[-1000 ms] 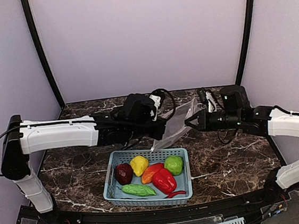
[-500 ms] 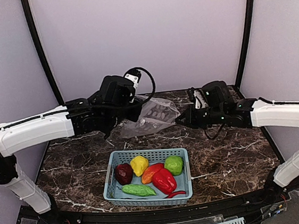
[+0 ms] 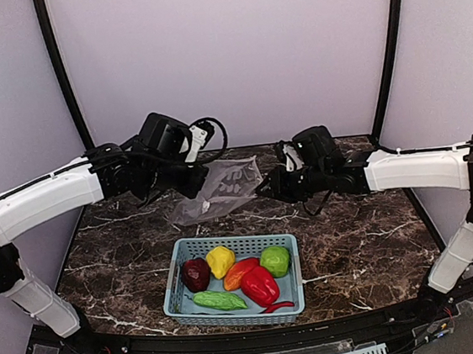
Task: Place the food in the zip-top bag and seal the zipper
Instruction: Open the zipper food storage bag, then pick up the fake vegetable from the bin.
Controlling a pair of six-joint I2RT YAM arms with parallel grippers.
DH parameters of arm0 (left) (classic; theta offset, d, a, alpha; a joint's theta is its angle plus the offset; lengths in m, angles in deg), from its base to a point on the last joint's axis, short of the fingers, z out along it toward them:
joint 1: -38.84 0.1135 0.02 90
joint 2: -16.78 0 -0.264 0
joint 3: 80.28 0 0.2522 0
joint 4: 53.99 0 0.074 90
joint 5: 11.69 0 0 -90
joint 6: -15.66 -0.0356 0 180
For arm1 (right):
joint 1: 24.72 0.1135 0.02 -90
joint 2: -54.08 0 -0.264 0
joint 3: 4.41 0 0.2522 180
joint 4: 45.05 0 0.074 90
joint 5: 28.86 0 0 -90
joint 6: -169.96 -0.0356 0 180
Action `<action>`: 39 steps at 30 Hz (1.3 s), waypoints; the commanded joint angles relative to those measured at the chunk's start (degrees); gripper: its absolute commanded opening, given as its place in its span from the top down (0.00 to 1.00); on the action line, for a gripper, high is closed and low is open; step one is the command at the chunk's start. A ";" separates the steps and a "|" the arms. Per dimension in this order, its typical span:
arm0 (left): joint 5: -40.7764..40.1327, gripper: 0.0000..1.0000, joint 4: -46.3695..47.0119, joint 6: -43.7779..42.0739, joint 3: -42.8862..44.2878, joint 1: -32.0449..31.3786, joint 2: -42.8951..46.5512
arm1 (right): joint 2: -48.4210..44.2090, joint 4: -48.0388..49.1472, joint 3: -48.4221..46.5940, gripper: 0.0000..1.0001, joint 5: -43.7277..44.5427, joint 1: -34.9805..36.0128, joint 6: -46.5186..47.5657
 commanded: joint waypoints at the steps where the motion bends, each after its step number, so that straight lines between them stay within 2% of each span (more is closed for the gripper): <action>1: 10.48 0.99 -3.47 -0.49 -0.09 3.15 -0.07 | -2.72 -0.94 -0.37 0.55 0.85 0.29 5.12; 3: 12.52 0.99 -2.91 -0.42 0.06 4.32 -0.58 | -5.00 -1.54 0.51 0.36 1.36 0.27 7.81; 5: 14.53 0.99 -2.31 -0.41 0.11 5.53 -0.98 | -7.45 -3.02 1.31 0.25 1.95 0.29 10.69; 10: 16.23 0.99 0.07 -0.77 -1.54 8.55 -1.11 | -13.82 -7.26 4.59 0.12 2.24 0.41 15.14; 14: 18.85 0.99 2.49 -1.14 -4.75 10.41 0.10 | -18.42 -9.61 8.20 0.10 1.04 2.58 16.76; 19: 21.10 0.99 9.39 -2.89 -12.20 12.46 3.49 | -18.82 -13.63 9.76 0.11 3.46 9.99 15.30; 25: 24.78 0.99 11.14 -1.59 -15.34 15.30 4.90 | -13.35 -18.14 6.21 0.13 8.85 20.58 12.71; 30: 22.86 0.99 10.62 -2.74 -15.71 15.41 5.49 | -7.56 -20.32 2.56 0.13 12.09 27.13 9.04; 39: 22.53 0.99 9.85 -2.54 -15.43 15.41 4.47 | 0.71 -24.37 -0.52 0.10 19.15 28.83 6.67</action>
